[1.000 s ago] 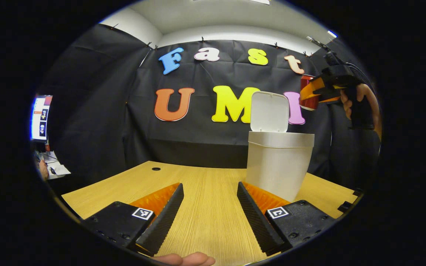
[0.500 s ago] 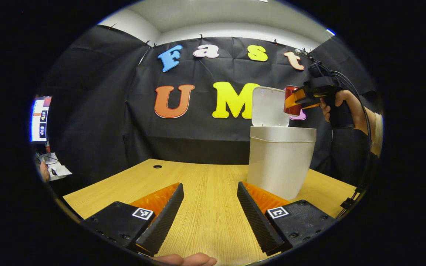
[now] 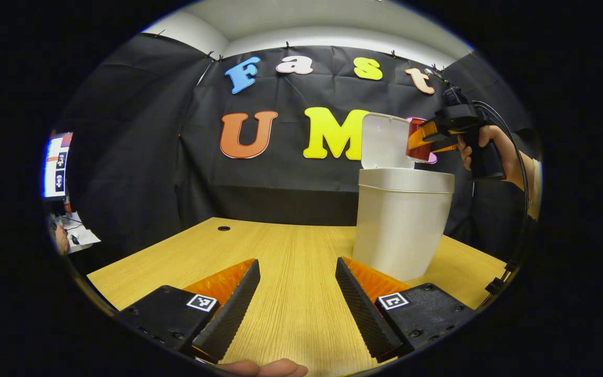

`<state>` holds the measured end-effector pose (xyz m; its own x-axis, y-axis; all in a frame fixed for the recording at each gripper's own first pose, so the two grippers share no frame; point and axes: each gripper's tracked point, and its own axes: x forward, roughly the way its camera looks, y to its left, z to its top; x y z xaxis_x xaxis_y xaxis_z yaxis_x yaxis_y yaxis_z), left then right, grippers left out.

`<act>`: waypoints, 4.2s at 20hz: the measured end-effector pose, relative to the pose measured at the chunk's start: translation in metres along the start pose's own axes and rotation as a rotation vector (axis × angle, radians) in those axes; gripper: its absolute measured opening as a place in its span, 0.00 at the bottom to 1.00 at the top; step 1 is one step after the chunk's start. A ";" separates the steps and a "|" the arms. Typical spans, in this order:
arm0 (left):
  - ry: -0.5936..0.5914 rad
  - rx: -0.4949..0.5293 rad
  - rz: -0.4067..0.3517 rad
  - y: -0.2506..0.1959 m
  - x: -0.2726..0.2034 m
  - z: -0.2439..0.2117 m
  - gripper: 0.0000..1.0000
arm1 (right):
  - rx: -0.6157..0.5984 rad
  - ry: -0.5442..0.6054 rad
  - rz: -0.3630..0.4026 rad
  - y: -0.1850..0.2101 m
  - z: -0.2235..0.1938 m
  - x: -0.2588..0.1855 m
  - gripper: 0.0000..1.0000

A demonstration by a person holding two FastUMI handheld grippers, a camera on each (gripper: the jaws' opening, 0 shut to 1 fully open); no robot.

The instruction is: Press the lid of the desktop garbage bin to open it, pick up the crumpled paper on the desktop and throw it into the bin, then pick up the pop can on the desktop and drop it into the bin, and finally close the garbage bin lid.

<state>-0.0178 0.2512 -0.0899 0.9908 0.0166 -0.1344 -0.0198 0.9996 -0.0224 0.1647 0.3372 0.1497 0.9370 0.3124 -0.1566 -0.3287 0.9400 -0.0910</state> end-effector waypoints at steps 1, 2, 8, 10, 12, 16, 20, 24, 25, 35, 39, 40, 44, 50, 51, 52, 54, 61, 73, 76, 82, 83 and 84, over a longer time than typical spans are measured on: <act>-0.002 0.000 0.000 0.001 0.000 0.001 0.96 | 0.001 0.002 0.001 0.001 0.000 0.001 0.80; -0.001 -0.001 0.001 0.001 -0.001 0.001 0.96 | 0.003 0.005 -0.001 0.002 -0.001 0.002 0.80; 0.002 -0.001 -0.010 -0.003 -0.001 0.000 0.96 | 0.013 -0.027 0.006 0.012 0.015 0.002 0.81; -0.002 0.003 -0.012 -0.004 -0.001 0.001 0.96 | 0.041 -0.048 0.041 0.021 0.027 -0.001 0.82; -0.006 0.018 0.001 -0.002 -0.002 0.004 0.96 | 0.066 -0.083 0.058 0.020 0.046 -0.004 0.90; -0.046 0.034 -0.001 -0.012 -0.007 0.017 0.96 | 0.067 -0.129 0.041 0.015 0.085 -0.004 0.94; -0.058 0.020 -0.019 -0.023 -0.003 0.023 0.96 | 0.041 -0.221 0.033 0.014 0.134 -0.001 0.94; -0.040 0.016 -0.037 -0.034 0.003 0.021 0.96 | 0.023 -0.284 0.026 0.025 0.162 0.023 0.93; -0.037 0.022 -0.034 -0.035 0.004 0.021 0.96 | 0.027 -0.272 0.015 0.027 0.161 0.033 0.93; 0.030 0.017 -0.005 -0.044 0.031 -0.007 0.96 | -0.010 -0.176 -0.051 0.027 0.147 0.098 0.99; 0.060 0.001 -0.003 -0.049 0.040 -0.013 0.96 | 0.034 -0.156 -0.008 0.023 0.143 0.092 0.95; 0.055 0.001 0.007 -0.048 0.040 -0.011 0.97 | 0.047 -0.157 -0.009 0.021 0.142 0.089 0.94; 0.045 -0.020 0.005 -0.059 0.040 -0.007 0.96 | 0.035 -0.163 0.023 0.018 0.136 0.071 0.94; 0.031 -0.054 0.007 -0.073 0.025 0.005 0.96 | 0.043 -0.023 -0.017 0.006 0.080 0.043 0.98; 0.030 -0.052 0.009 -0.075 0.022 0.008 0.96 | 0.048 0.030 -0.028 0.003 0.061 0.042 0.93; 0.029 -0.048 0.012 -0.076 0.018 0.010 0.96 | 0.068 0.068 -0.009 0.004 0.046 0.039 0.93; 0.008 -0.042 0.012 -0.079 0.012 0.016 0.96 | 0.112 0.121 -0.009 0.001 0.018 0.034 0.94; -0.005 -0.032 0.024 -0.077 -0.001 0.018 0.96 | 0.158 0.151 -0.044 -0.009 -0.038 0.025 0.88; -0.032 -0.033 0.020 -0.082 -0.027 0.035 0.98 | 0.062 0.203 -0.088 0.009 -0.057 -0.020 0.89; -0.019 -0.026 0.003 -0.088 -0.027 0.029 0.97 | 0.067 0.205 -0.100 0.013 -0.059 -0.031 0.89; 0.001 -0.001 0.047 -0.076 -0.037 0.014 0.98 | 0.038 0.056 -0.112 0.020 -0.066 -0.041 0.89; 0.005 -0.005 0.040 -0.080 -0.035 0.011 0.98 | 0.011 0.040 -0.116 0.021 -0.070 -0.039 0.90; 0.006 -0.007 0.032 -0.086 -0.035 0.010 0.98 | 0.007 0.015 -0.116 0.021 -0.070 -0.039 0.90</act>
<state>-0.0490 0.1653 -0.0736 0.9888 0.0483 -0.1414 -0.0524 0.9983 -0.0251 0.1133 0.3350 0.0846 0.9668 0.1993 -0.1596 -0.2171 0.9707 -0.1028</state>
